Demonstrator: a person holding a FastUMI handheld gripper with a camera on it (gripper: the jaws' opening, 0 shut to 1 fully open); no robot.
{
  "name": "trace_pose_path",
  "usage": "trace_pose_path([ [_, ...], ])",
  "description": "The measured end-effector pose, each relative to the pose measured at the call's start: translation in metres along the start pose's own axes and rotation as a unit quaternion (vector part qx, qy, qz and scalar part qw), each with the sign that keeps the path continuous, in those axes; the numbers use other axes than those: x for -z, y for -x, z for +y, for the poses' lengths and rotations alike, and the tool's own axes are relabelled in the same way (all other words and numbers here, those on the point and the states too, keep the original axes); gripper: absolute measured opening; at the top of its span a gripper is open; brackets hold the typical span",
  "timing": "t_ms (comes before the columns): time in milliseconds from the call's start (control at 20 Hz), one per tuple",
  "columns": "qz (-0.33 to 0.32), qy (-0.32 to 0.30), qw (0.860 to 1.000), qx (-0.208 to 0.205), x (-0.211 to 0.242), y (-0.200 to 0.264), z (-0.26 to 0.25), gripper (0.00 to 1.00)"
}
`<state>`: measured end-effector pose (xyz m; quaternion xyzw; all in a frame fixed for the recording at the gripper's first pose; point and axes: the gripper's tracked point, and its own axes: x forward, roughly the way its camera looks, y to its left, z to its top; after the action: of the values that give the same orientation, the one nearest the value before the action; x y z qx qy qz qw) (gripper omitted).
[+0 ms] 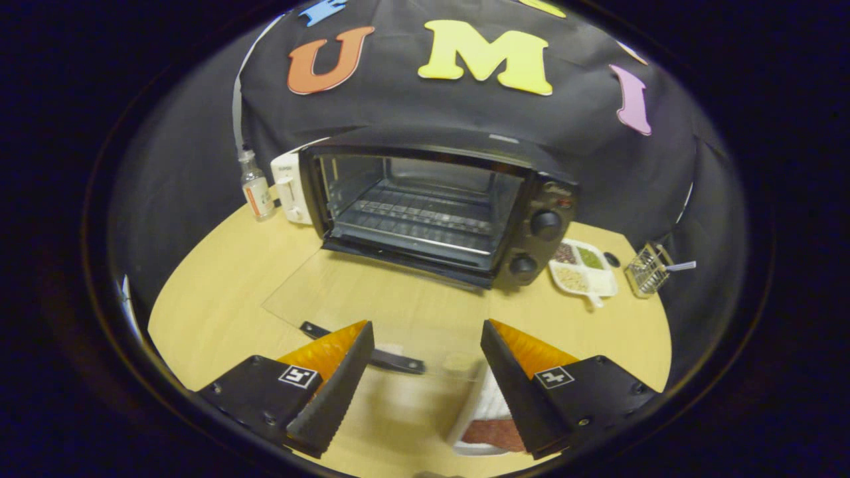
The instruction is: Open the toaster oven, put the food inside, and close the toaster oven door.
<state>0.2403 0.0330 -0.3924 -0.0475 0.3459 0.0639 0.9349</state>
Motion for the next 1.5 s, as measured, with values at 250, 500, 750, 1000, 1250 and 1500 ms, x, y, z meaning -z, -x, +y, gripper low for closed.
trace_pose_path([
  [250, 0.037, -0.044, 0.998, 0.01, 0.038, 0.022, -0.083, 1.0],
  [500, 0.121, -0.138, 0.98, -0.071, 0.096, 0.031, -0.09, 0.92],
  [750, 0.164, -0.203, 0.953, -0.152, 0.118, 0.034, -0.069, 0.64],
  [1000, 0.177, -0.233, 0.935, -0.202, 0.115, 0.037, -0.063, 0.35],
  [1250, 0.19, -0.2, 0.934, -0.229, 0.106, 0.036, -0.067, 0.16],
  [1500, 0.183, -0.138, 0.949, -0.217, 0.093, 0.041, -0.074, 0.14],
])
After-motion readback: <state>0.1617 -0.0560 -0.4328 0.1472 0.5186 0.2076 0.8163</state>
